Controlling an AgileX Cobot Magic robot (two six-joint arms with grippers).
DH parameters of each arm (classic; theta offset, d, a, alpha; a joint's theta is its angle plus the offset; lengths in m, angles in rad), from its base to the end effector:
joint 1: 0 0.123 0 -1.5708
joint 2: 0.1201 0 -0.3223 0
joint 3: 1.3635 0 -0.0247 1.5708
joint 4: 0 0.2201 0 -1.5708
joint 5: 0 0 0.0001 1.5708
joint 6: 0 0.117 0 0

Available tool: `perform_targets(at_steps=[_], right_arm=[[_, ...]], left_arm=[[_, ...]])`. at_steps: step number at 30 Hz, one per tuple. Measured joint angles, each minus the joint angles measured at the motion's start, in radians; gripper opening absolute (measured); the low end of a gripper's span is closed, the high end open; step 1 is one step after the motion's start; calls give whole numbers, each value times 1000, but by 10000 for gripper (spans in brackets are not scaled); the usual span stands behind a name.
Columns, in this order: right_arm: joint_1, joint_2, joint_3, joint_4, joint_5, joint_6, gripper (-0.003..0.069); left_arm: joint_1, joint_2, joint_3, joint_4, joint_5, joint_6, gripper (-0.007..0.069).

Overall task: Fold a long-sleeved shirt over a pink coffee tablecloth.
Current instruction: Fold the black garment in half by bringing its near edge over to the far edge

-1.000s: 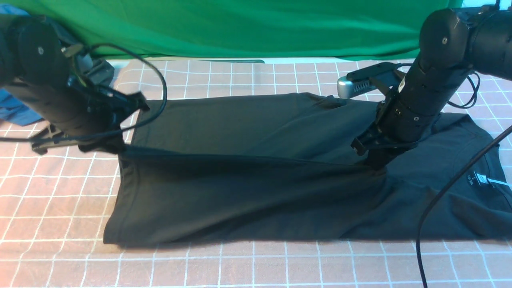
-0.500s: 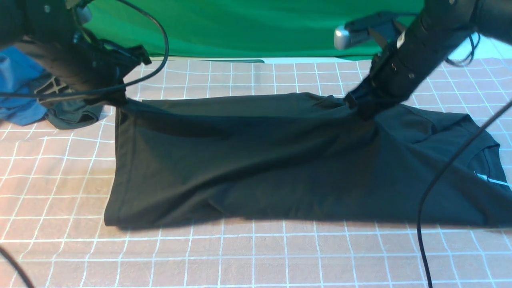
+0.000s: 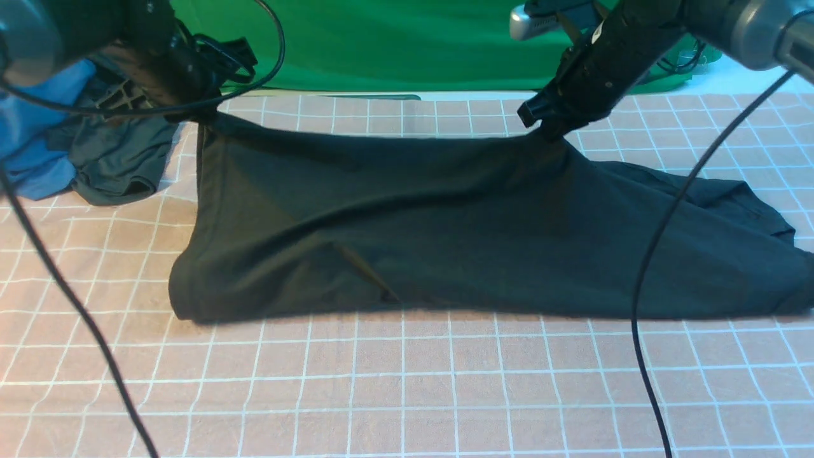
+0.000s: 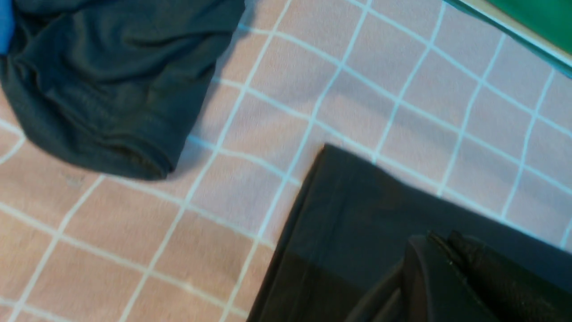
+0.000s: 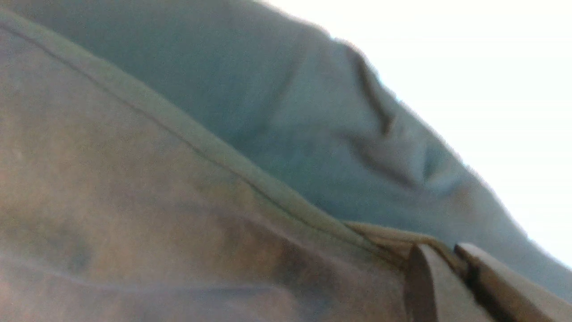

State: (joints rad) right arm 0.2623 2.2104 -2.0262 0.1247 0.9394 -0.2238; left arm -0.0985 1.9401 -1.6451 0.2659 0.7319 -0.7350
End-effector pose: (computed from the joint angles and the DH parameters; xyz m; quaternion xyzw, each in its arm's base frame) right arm 0.4828 0.1418 0.2599 -0.2101 0.9397 0.0633 0.2623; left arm 0.4414 -0.0230 0.2944 -0.2319 0.9157 -0.0195 0.3277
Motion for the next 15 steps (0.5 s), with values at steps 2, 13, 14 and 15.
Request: perform_targets(at_steps=[2,13,14,15], right_arm=[[-1,38,-27,0,-36,-17,60],[-1,112,-40,-4,-226,-34,59],[-1,114,-40,-4,-238,-37,64],[-1,117,-40,-4,-248,-39,76]], left_arm=[[0,40,-21,24,-20,-28,29],[0,135,-40,174,-147,-143,29],[0,141,-43,183,-165,-146,29],[0,144,-44,188,-176,-145,30]])
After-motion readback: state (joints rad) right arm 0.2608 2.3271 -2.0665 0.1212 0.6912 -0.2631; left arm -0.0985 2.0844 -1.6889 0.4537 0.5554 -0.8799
